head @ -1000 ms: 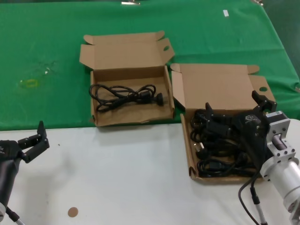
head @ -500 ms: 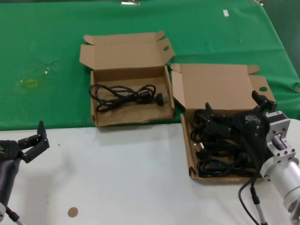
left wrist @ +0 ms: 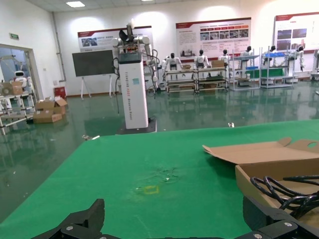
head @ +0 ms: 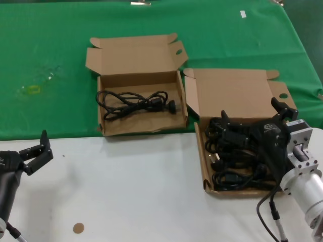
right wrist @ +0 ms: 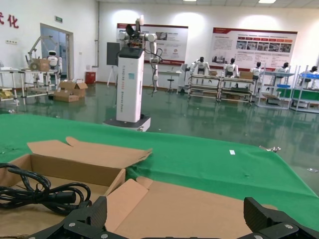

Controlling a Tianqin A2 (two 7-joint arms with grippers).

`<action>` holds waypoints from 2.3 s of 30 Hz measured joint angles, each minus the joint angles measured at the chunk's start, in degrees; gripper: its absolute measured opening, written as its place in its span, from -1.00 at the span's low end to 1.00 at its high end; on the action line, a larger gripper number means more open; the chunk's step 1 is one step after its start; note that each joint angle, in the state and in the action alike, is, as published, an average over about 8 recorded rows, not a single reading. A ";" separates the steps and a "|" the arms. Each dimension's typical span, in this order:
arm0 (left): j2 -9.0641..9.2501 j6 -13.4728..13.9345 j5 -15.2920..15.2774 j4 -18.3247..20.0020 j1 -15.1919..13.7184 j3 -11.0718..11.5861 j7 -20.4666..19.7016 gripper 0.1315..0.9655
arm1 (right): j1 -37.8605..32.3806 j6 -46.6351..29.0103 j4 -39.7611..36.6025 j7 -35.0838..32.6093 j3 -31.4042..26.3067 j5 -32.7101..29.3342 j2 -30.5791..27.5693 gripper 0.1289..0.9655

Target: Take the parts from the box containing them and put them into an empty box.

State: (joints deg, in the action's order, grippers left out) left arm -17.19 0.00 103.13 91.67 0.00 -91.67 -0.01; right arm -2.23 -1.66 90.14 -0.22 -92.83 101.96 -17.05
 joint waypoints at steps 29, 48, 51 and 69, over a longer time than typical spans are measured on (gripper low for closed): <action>0.00 0.00 0.00 0.00 0.00 0.00 0.00 1.00 | 0.00 0.00 0.00 0.00 0.00 0.00 0.00 1.00; 0.00 0.00 0.00 0.00 0.00 0.00 0.00 1.00 | 0.00 0.00 0.00 0.00 0.00 0.00 0.00 1.00; 0.00 0.00 0.00 0.00 0.00 0.00 0.00 1.00 | 0.00 0.00 0.00 0.00 0.00 0.00 0.00 1.00; 0.00 0.00 0.00 0.00 0.00 0.00 0.01 1.00 | 0.00 0.00 0.00 0.00 0.00 0.00 0.00 1.00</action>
State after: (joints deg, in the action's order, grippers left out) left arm -17.19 0.00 103.13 91.67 0.00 -91.67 0.00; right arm -2.23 -1.66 90.14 -0.22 -92.83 101.96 -17.05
